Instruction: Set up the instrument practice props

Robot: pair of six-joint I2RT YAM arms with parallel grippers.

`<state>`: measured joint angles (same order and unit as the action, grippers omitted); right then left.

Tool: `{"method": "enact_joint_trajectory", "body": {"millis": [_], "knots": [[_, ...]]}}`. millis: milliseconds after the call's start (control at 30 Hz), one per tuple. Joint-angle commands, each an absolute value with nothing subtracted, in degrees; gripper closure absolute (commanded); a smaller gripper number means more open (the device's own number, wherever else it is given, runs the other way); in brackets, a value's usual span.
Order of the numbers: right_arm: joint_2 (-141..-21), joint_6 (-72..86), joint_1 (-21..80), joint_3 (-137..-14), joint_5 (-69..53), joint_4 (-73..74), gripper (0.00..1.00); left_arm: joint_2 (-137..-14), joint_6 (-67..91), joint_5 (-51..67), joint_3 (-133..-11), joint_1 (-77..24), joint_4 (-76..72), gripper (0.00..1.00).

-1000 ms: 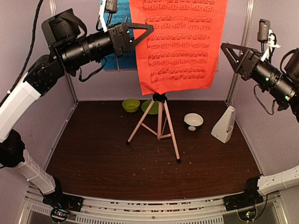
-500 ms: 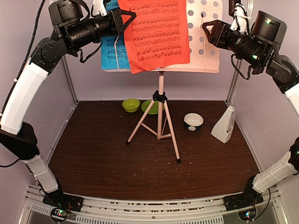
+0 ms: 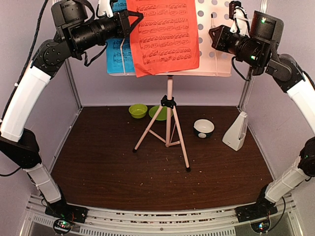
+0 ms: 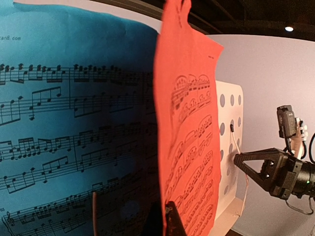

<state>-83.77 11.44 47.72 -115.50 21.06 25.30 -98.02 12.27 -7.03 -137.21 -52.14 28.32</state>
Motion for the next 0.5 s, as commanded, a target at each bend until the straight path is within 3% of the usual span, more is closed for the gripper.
{"method": "enact_joint_trajectory", "body": {"millis": [0, 467], "knots": [[-81.74, 11.28, 47.41, -112.5, 19.87, 20.83, 1.0, -97.15, 10.01, -8.44, -137.11, -51.64, 23.48, 1.0], [-76.68, 2.78, 46.99, -99.01, 12.23, 3.12, 1.0, -99.97, 5.61, -5.57, -137.94, -51.59, 16.48, 1.0]]}}
